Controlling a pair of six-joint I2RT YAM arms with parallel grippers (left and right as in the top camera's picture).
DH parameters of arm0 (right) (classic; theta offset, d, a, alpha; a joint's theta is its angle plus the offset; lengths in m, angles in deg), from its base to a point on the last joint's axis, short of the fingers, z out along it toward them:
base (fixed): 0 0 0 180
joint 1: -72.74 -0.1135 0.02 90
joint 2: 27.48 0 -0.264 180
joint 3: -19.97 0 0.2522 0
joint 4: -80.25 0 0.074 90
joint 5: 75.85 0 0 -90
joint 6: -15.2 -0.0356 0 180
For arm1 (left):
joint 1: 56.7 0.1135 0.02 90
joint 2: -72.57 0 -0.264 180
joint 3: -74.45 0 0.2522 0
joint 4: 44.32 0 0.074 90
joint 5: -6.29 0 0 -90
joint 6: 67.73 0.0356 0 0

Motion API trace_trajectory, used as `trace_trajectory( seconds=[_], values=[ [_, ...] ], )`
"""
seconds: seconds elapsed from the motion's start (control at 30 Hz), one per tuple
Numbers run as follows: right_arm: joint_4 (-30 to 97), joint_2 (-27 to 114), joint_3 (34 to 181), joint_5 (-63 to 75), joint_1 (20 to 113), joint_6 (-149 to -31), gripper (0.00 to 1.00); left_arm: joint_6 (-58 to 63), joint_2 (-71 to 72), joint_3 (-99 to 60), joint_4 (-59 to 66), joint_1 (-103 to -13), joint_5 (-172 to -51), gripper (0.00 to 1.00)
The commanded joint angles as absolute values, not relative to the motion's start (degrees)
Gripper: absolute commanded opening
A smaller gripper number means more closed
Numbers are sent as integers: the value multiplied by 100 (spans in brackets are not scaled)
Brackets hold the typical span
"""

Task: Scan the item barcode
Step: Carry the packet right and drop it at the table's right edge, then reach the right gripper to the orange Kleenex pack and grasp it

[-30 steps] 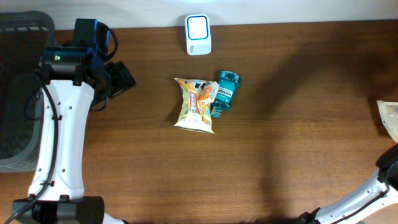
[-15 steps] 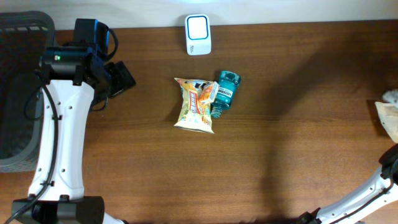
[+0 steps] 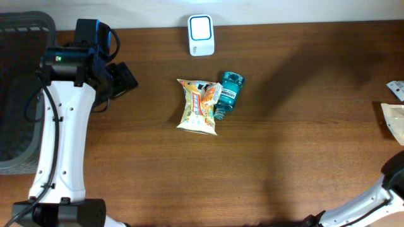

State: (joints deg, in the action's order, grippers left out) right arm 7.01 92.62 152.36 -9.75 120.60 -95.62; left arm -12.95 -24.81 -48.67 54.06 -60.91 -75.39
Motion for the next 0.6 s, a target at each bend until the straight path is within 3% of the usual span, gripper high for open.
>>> trace_trajectory(
  seconds=[0.0,0.2,0.23,0.27,0.33,0.57],
  values=[
    [355,8999,15288,-2746,11343,-8908,64,-1354,-2453,-4876,5413,-6093,-7539,99],
    [-95,9076,15288,-2608,9706,-8253,73,-1354,-2453,-4876,5413,-6093,-7539,99],
    [-117,9078,15286,-2470,9481,-8253,77,-1356,-2453,-4876,5413,-6093,-7539,99],
    [-132,9087,15286,-2155,9052,-8253,90,-1354,-2453,-4876,5413,-6093,-7539,99],
    [-126,9098,15282,-1633,8449,-8255,100,-1354,-2453,-4876,5413,-6093,-7539,99],
    [91,9220,15277,266,6622,-8956,99,-1354,-2453,-4876,5413,-6093,-7539,99]
  ],
)
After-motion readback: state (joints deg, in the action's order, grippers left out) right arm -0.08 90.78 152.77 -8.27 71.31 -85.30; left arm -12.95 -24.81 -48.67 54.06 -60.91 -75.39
